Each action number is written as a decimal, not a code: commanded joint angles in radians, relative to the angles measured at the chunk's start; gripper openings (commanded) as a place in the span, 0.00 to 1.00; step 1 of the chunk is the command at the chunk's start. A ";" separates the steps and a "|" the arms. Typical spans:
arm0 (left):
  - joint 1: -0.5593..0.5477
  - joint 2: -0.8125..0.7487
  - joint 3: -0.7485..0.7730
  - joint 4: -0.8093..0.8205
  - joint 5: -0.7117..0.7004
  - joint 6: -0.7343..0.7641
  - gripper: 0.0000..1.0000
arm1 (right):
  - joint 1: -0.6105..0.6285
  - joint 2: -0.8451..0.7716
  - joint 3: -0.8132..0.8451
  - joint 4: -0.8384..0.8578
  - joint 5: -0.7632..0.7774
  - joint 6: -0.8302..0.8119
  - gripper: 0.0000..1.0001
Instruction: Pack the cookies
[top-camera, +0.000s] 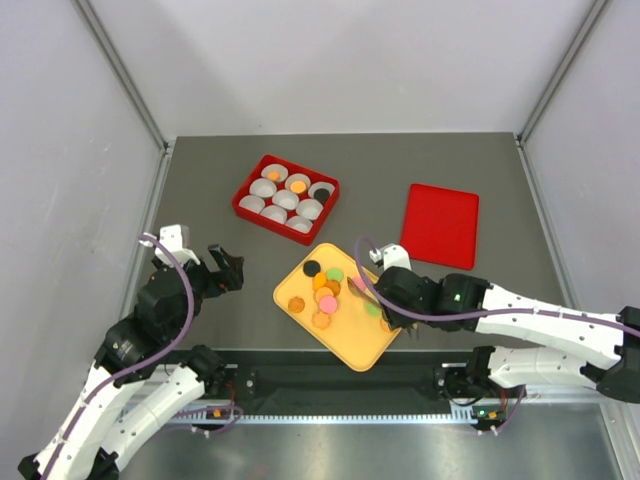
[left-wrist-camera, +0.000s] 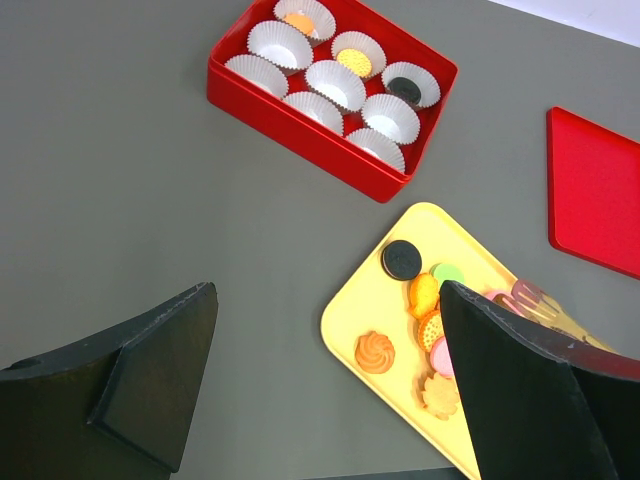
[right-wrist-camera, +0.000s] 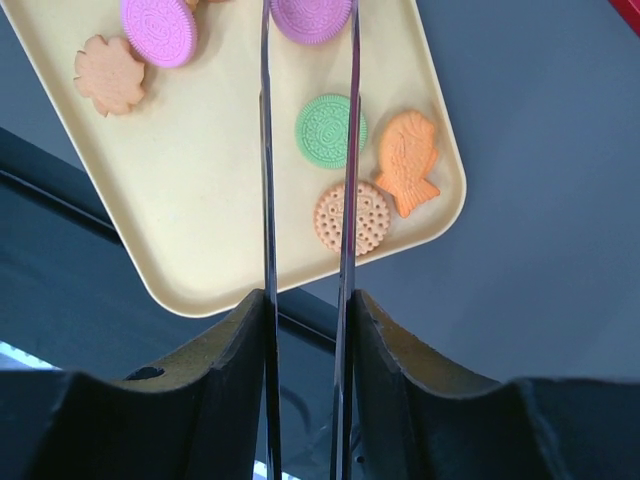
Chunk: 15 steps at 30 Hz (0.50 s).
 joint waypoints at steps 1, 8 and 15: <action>-0.002 -0.009 -0.003 0.029 -0.005 0.006 0.97 | 0.014 -0.026 0.056 -0.004 0.024 -0.015 0.36; -0.002 -0.008 -0.005 0.029 -0.008 0.006 0.97 | 0.011 -0.017 0.109 -0.015 0.053 -0.037 0.36; -0.002 -0.002 -0.005 0.028 -0.010 0.006 0.97 | -0.067 0.046 0.244 -0.003 0.056 -0.146 0.38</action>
